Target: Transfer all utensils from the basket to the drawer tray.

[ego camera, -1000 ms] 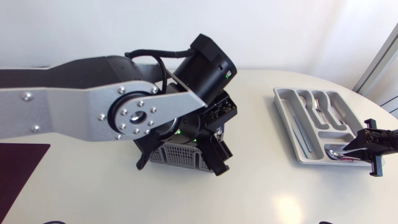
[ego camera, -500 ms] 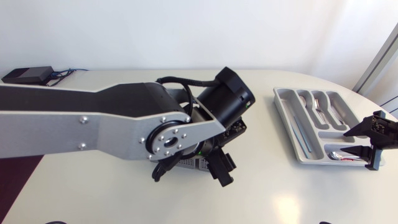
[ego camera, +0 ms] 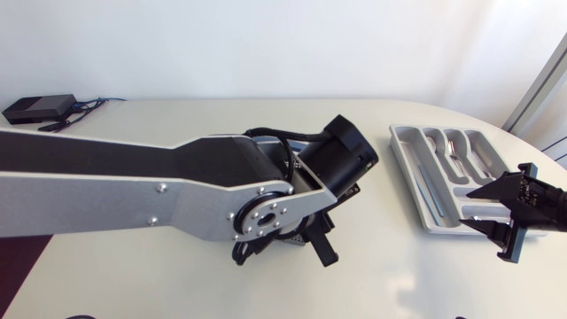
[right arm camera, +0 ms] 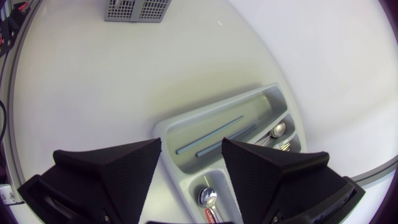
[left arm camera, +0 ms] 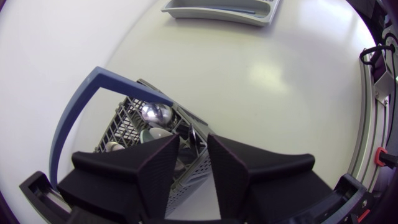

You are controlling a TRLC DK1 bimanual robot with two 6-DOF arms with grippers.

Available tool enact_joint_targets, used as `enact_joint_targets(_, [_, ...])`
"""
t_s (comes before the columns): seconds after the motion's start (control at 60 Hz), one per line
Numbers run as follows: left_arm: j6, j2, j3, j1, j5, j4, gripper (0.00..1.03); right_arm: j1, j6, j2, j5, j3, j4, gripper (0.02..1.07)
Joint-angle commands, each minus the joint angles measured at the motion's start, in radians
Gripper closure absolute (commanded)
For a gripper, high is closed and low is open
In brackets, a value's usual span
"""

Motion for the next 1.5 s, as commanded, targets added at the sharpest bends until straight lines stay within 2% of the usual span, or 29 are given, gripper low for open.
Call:
enact_joint_targets(0.0, [-0.01,0.025,0.014,-0.005,-0.02,0.004,0.99,0.027,0.036,-0.038,-0.009,-0.045,0.009,0.35])
enact_joint_targets(0.467, [0.005,-0.1,-0.001,0.001,-0.029,0.008,1.0,0.124,0.108,-0.072,0.005,-0.123,0.061,0.35])
enact_joint_targets(0.683, [0.051,-0.178,0.001,-0.002,-0.083,0.034,1.0,0.167,0.141,-0.105,0.006,-0.147,0.059,0.35])
enact_joint_targets(0.917, [0.065,-0.255,0.011,-0.002,-0.083,0.041,1.0,0.223,0.223,-0.127,0.008,-0.153,0.061,0.35])
enact_joint_targets(1.083, [0.06,-0.313,0.004,-0.002,-0.083,0.063,1.0,0.325,0.42,-0.24,-0.008,-0.153,0.065,0.32])
enact_joint_targets(1.217, [0.028,-0.333,0.008,0.025,-0.063,0.075,1.0,0.49,0.682,-0.395,0.015,-0.161,0.124,0.32])
enact_joint_targets(1.25, [0.006,-0.331,0.018,0.048,-0.011,0.073,1.0,0.552,0.759,-0.423,0.055,-0.156,0.145,0.32])
enact_joint_targets(1.483, [-0.125,-0.272,0.105,0.143,0.152,-0.02,1.0,0.88,1.116,-0.409,0.216,-0.069,0.271,0.33])
